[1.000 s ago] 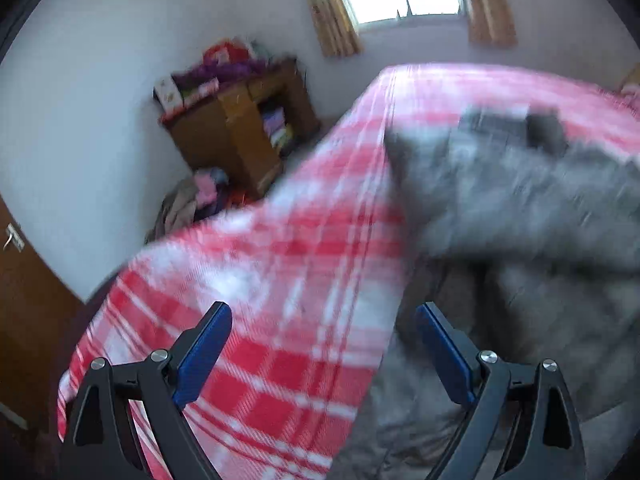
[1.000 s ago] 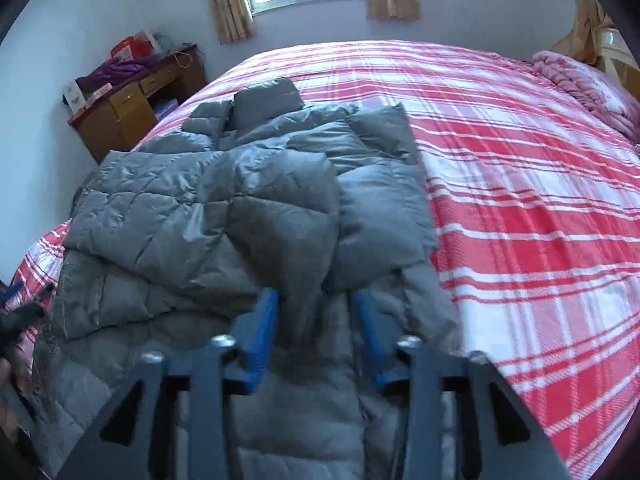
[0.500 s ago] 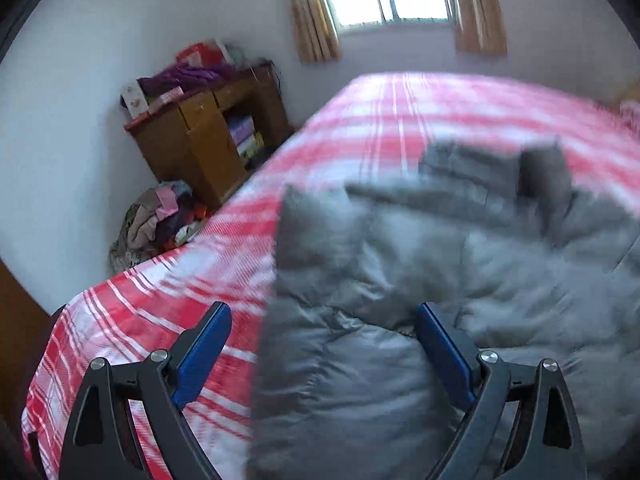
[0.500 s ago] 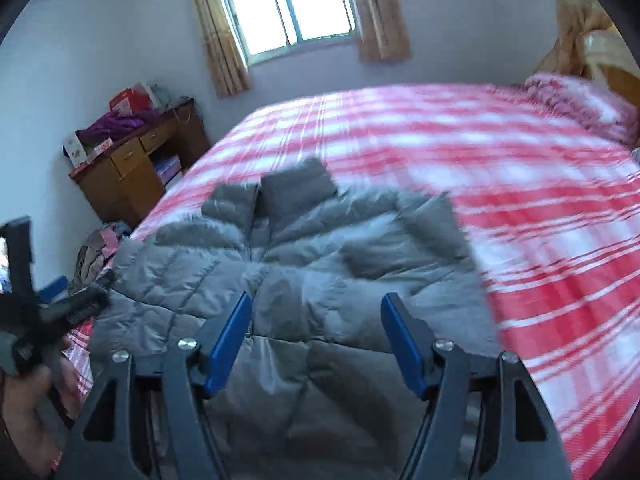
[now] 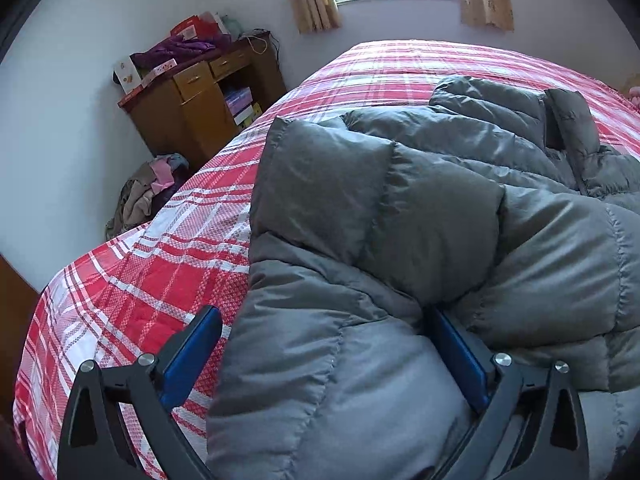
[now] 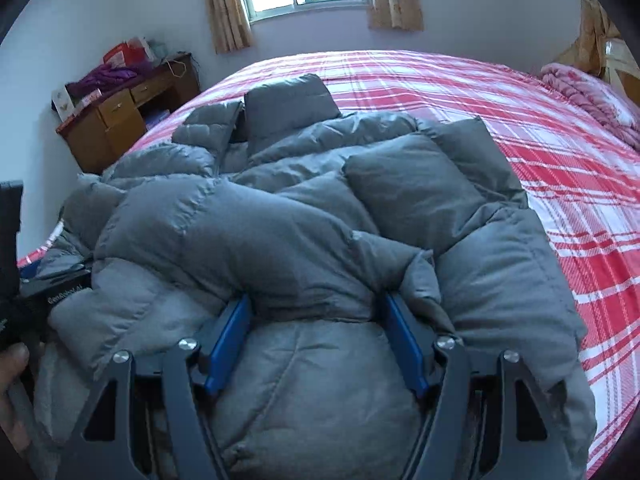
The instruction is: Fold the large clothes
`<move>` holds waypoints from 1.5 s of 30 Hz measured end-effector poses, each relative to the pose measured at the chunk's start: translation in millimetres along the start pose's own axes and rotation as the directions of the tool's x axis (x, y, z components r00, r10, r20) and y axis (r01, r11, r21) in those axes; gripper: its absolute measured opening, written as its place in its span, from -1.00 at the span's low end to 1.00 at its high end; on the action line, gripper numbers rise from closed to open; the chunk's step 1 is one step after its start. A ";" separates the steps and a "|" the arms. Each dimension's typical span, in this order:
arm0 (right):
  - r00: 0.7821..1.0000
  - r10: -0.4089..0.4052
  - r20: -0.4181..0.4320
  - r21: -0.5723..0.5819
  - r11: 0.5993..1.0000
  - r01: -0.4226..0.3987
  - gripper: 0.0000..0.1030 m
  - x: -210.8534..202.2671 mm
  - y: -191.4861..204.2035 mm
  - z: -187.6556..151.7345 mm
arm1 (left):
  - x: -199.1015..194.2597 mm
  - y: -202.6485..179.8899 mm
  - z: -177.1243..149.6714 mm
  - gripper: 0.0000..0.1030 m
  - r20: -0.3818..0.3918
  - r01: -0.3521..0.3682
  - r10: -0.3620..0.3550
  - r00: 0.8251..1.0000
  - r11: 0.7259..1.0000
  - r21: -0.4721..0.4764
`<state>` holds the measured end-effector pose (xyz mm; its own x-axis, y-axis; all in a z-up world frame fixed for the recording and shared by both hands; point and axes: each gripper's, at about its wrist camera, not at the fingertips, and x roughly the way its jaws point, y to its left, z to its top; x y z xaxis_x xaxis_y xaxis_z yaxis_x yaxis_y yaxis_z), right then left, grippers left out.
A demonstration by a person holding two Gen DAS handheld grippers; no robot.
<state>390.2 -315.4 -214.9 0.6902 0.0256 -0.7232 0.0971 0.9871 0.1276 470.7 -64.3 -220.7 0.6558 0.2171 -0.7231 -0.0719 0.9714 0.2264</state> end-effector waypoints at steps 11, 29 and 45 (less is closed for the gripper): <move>0.988 -0.105 0.110 -0.010 0.994 0.106 0.32 -43.7 4.0 14.4 | -60.0 37.7 48.3 0.98 0.142 0.034 -0.022 0.990 0.996 -0.084; 0.998 0.068 -0.006 -0.002 0.998 -0.068 0.19 42.9 38.9 37.6 | 54.1 14.5 54.1 0.98 -0.073 0.078 -0.095 0.993 0.976 -0.204; 0.999 -0.033 -0.022 -0.064 0.997 0.032 0.19 53.0 54.3 39.1 | 55.0 8.7 52.4 0.99 -0.070 0.032 -0.044 0.997 0.985 -0.168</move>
<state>460.1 -266.6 -219.8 0.6708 -0.0037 -0.7416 0.0725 0.9955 0.0607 545.6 -49.0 -224.3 0.6037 0.1804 -0.7765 -0.1762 0.9802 0.0907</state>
